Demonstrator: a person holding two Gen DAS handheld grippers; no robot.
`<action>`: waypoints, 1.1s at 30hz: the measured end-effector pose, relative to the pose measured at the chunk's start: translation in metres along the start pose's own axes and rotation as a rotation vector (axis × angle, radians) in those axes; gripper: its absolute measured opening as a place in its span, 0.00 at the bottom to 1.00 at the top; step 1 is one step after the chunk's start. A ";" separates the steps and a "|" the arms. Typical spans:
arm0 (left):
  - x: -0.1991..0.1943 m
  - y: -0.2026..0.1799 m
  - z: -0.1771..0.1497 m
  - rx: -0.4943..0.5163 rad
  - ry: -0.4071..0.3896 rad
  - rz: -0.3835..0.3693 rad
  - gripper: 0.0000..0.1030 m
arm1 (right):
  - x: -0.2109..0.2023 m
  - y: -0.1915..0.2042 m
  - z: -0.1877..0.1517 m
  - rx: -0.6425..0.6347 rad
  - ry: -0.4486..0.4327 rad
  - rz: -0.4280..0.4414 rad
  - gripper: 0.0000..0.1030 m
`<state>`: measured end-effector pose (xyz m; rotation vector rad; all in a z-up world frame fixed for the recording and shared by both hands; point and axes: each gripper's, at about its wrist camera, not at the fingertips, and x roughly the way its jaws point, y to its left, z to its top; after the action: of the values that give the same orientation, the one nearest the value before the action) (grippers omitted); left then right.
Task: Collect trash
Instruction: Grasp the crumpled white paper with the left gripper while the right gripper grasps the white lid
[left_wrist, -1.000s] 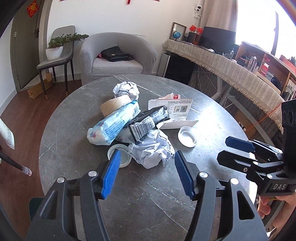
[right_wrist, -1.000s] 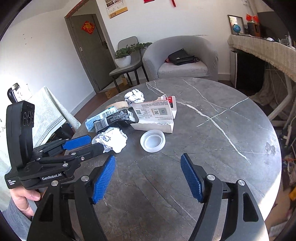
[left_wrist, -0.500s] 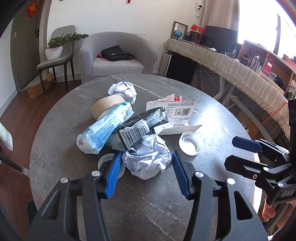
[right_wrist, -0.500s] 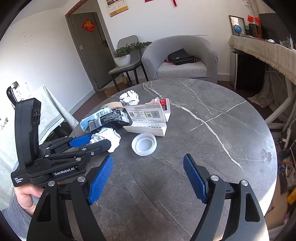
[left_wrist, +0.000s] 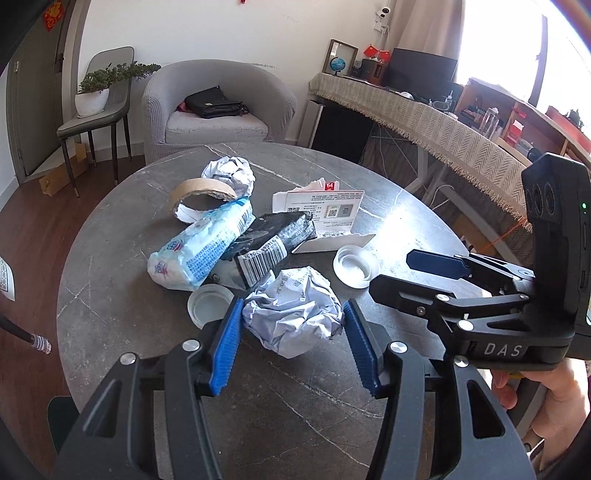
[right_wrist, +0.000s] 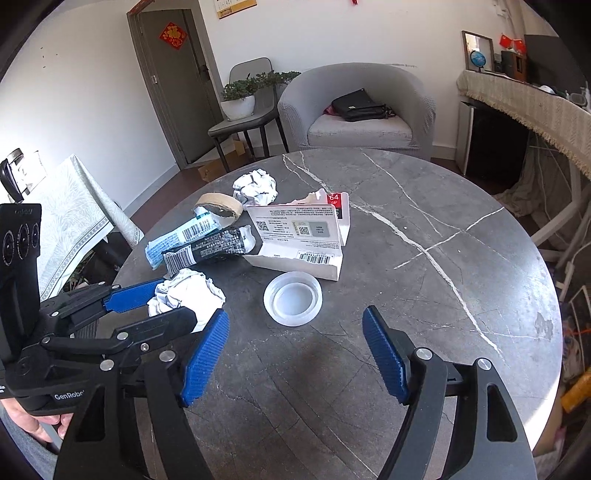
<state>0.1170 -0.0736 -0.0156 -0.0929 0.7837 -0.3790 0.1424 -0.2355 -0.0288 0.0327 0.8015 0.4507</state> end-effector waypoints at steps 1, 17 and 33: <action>-0.002 0.000 -0.002 0.007 0.000 -0.002 0.56 | 0.002 0.001 0.000 0.001 0.005 -0.002 0.70; -0.049 0.029 -0.012 0.006 -0.036 -0.019 0.56 | 0.030 0.017 0.009 -0.042 0.079 -0.175 0.43; -0.095 0.078 -0.043 -0.048 -0.039 0.100 0.56 | 0.004 0.064 0.012 -0.043 -0.035 -0.054 0.39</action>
<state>0.0491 0.0365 0.0000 -0.1055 0.7556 -0.2631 0.1287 -0.1748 -0.0107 -0.0208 0.7565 0.4151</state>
